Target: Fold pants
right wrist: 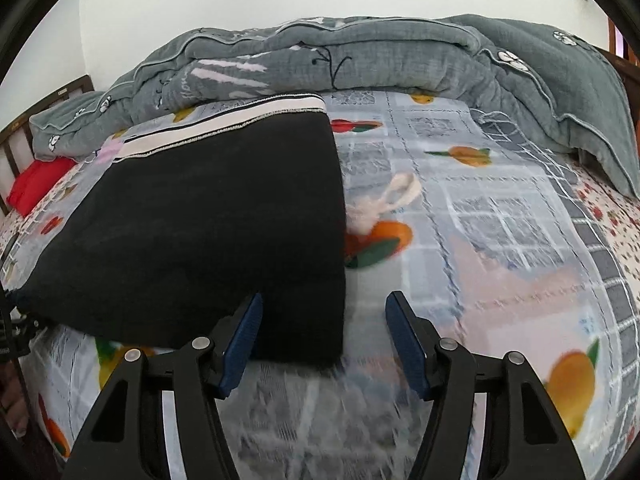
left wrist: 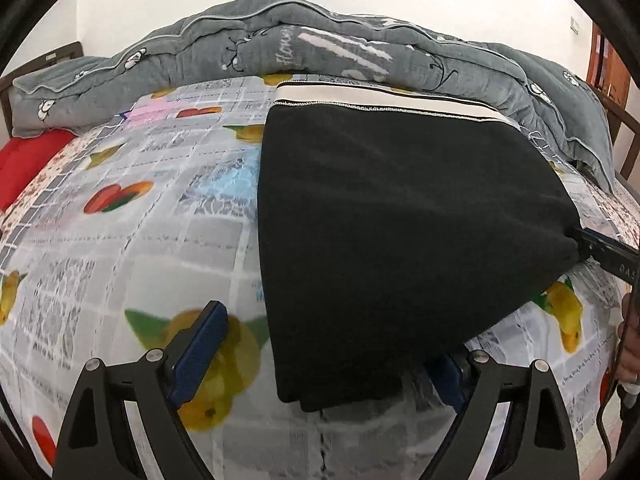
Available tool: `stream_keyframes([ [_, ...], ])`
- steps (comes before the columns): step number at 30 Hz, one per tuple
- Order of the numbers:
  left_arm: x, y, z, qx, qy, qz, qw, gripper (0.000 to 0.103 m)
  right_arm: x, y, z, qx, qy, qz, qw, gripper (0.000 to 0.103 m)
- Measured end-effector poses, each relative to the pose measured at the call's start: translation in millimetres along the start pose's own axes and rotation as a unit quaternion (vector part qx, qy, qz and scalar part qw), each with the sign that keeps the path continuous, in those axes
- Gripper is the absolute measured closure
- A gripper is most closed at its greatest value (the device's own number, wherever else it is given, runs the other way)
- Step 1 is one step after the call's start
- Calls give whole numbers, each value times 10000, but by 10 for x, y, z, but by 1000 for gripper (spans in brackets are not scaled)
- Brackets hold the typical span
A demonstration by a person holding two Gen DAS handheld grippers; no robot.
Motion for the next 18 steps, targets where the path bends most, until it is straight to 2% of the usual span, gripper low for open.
stream_keyframes([
  [10, 285, 303, 247, 90, -245, 217, 9994, 11, 314, 376, 208, 3, -40, 218, 9998, 41],
  [14, 249, 275, 233, 75, -174, 221, 9996, 11, 324, 382, 222, -92, 12, 220, 9997, 41],
  [18, 122, 147, 209, 196, -57, 207, 9996, 11, 191, 288, 209, -150, -102, 120, 9998, 41],
])
Point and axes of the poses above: each gripper's, at about its wrist camera, not at the fingertips, and y roughly the way its jaws point, z to its left, x to its top, the point moved 4 cm from there along y, roughly the way its jaws point, and after that the axes turned 14 degrees about y, right-handed, at the moved point
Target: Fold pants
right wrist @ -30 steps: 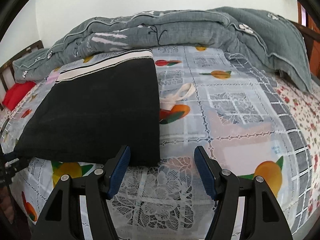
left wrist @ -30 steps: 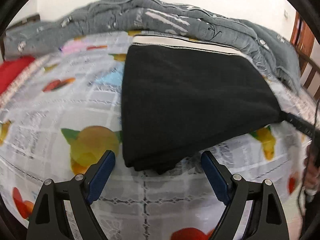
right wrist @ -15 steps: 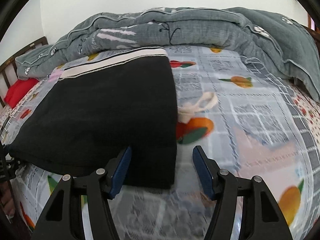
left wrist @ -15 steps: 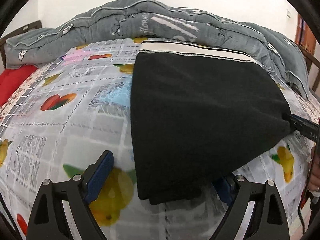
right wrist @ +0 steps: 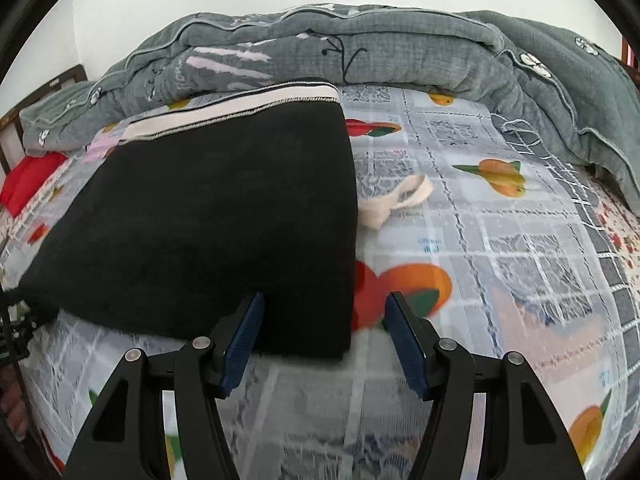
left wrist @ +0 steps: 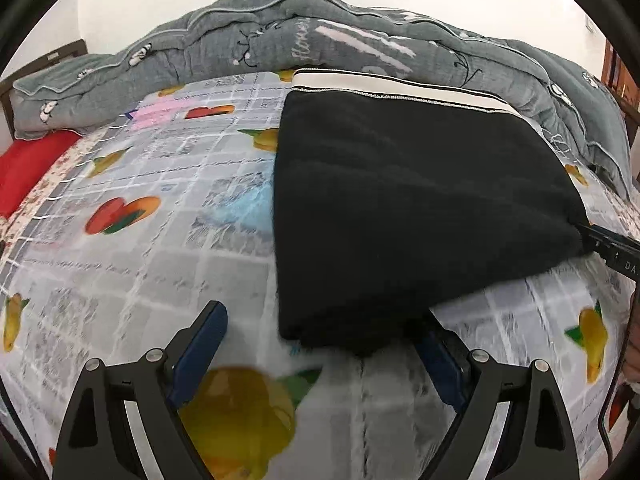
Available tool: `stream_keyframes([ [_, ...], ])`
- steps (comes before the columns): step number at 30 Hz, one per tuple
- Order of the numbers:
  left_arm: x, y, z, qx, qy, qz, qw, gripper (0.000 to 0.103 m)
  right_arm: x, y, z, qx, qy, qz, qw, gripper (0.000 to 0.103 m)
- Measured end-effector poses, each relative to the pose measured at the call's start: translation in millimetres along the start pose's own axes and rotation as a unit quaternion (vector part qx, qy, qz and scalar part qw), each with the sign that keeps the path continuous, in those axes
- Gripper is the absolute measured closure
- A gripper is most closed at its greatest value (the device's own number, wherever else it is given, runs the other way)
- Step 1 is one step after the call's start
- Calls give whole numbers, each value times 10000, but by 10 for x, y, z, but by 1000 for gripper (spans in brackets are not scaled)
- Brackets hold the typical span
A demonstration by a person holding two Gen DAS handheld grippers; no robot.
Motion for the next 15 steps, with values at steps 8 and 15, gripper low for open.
stream_keyframes([
  [8, -49, -481, 123, -628, -432, -645, 9950, 14, -20, -321, -69, 152, -7, -208, 9997, 42],
  [15, 438, -418, 18, -769, -398, -839, 9927, 14, 284, -379, 48, 608, 73, -461, 9971, 42],
])
Point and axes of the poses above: each gripper's, at about its wrist camera, not at the fingertips, and y roughly the way its jaws point, z to its left, x to its top, the point moved 4 cm from there along y, roughly the way its jaws point, and after that the axes turned 14 degrees about y, right-handed, at the moved point
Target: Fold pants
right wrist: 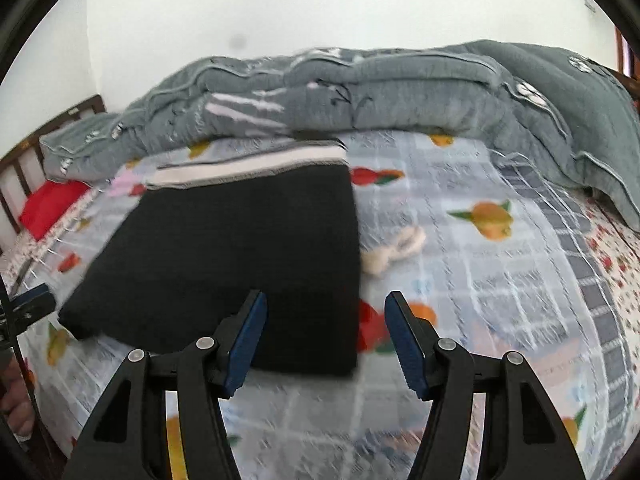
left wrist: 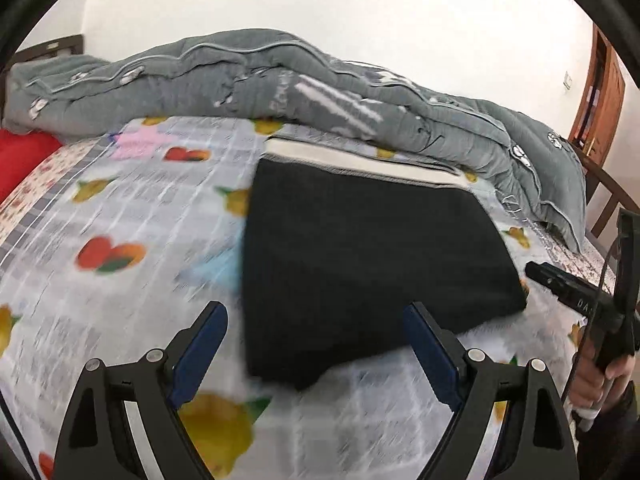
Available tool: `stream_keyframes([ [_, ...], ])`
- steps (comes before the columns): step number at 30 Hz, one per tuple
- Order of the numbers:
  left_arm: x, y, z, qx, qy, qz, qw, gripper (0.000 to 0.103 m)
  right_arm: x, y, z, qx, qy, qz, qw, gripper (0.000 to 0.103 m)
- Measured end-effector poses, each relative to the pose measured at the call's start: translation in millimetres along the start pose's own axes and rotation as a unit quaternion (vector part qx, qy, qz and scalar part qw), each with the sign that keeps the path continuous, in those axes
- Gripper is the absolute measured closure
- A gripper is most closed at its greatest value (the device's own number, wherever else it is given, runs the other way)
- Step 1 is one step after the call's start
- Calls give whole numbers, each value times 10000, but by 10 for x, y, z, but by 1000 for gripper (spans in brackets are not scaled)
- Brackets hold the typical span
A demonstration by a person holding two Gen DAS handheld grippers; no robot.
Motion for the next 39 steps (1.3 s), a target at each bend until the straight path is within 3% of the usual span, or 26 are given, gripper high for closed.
stream_keyframes([
  [2, 108, 137, -100, 42, 135, 20, 9999, 14, 20, 68, 107, 259, -85, 47, 9996, 42],
  [5, 65, 477, -155, 138, 273, 551, 9980, 14, -74, 209, 305, 630, -352, 336, 9968, 42],
  [6, 8, 564, -166, 184, 332, 708, 9968, 14, -139, 277, 363, 606, -501, 468, 9958, 42],
  [8, -88, 555, -219, 381, 664, 551, 9955, 12, -319, 374, 458, 324, -972, 548, 9932, 42],
  [10, -153, 487, -255, 344, 856, 519, 9944, 12, -439, 359, 494, 83, -1252, 514, 9908, 42],
  [13, -204, 374, -139, 202, 632, 587, 9961, 12, -436, 263, 430, 206, -1102, 596, 9919, 42],
  [18, -294, 291, 223, -144, -229, 706, 9971, 12, -405, 59, 391, 468, -941, 461, 9934, 43],
  [22, -349, 239, 377, -119, -406, 676, 9968, 12, -503, 0, 485, 628, -1070, 424, 9914, 44],
  [25, -370, 196, 427, -95, -426, 662, 9968, 13, -554, 85, 598, 440, -1359, 371, 9890, 47],
  [28, -374, 161, 467, -115, -436, 654, 9968, 13, -561, 178, 655, 238, -1504, 325, 9878, 57],
  [29, -377, 145, 483, -109, -429, 640, 9970, 13, -555, 215, 675, 149, -1550, 293, 9874, 66],
  [30, -380, 132, 502, -89, -420, 633, 9971, 13, -550, 246, 685, 41, -1597, 248, 9869, 86],
  [31, -385, 120, 525, -63, -415, 628, 9971, 13, -551, 265, 691, -56, -1639, 210, 9862, 93],
  [33, -398, 98, 590, -61, -451, 611, 9971, 13, -547, 241, 704, -128, -1740, 92, 9846, 99],
  [36, -414, 72, 643, -178, -487, 568, 9970, 13, -555, 2, 685, 45, -1848, -189, 9826, 99],
  [39, -389, 82, 634, -263, -469, 523, 9972, 13, -623, 56, 641, -2, -1971, -49, 9804, 99],
])
Point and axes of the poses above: each gripper's, at about its wrist camera, not at the fingertips, and y roughly the way its jaws point, z to its left, x to its top, the point moved 4 cm from there along y, roughly the way its jaws point, and after that the axes turned 14 degrees about y, right-handed, at the moved point
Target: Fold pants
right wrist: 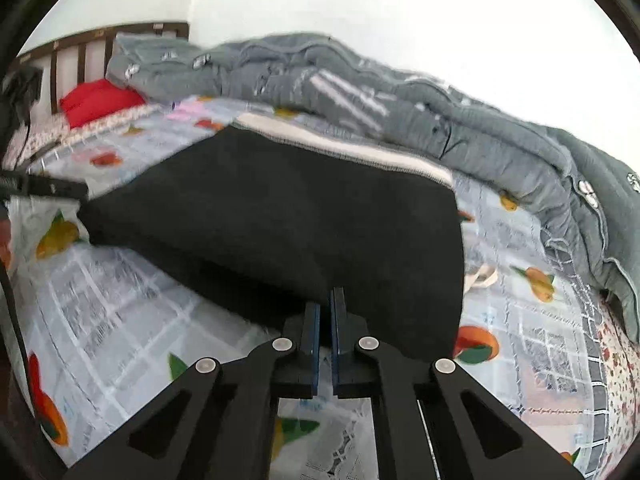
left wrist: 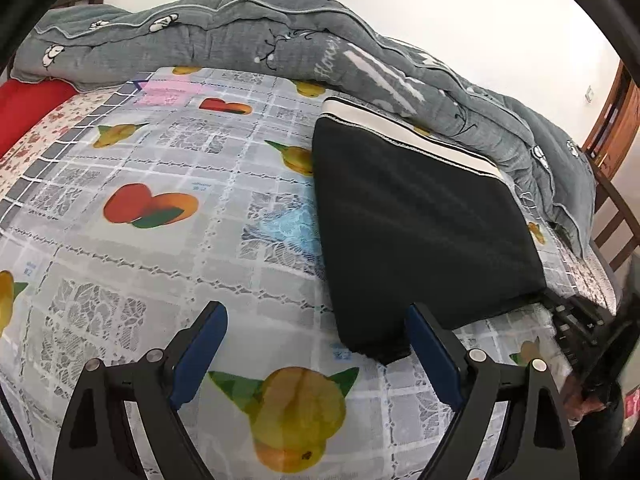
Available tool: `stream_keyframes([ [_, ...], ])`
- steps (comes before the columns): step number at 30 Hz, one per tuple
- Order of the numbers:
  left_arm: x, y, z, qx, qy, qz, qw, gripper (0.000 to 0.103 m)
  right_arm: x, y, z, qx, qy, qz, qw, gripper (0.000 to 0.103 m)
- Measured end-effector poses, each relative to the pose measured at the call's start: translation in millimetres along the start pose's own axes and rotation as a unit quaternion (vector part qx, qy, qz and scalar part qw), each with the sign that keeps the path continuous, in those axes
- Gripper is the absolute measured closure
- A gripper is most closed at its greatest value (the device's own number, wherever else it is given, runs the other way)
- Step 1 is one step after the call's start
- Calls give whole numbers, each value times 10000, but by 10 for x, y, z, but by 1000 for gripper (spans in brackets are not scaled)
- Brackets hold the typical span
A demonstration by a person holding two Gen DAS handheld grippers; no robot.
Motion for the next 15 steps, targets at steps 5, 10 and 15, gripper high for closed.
stream_keyframes([
  [5, 138, 49, -146, -80, 178, -67, 9998, 13, -62, 14, 13, -4, -136, 224, 9997, 90],
  [10, 326, 265, -358, -118, 323, 29, 9994, 13, 154, -235, -219, 593, 444, -104, 9972, 84],
  [15, 269, 560, -521, 173, 697, 486, 9962, 11, 240, 205, -458, 81, 764, 284, 9966, 80],
])
Point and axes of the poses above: each gripper's, at about its wrist camera, not at the fingertips, and y roughly the way its jaws point, z to its left, x to its top, the point moved 4 cm from there along y, roughly the way its jaws point, and after that the axes turned 14 degrees about y, right-handed, at the moved point
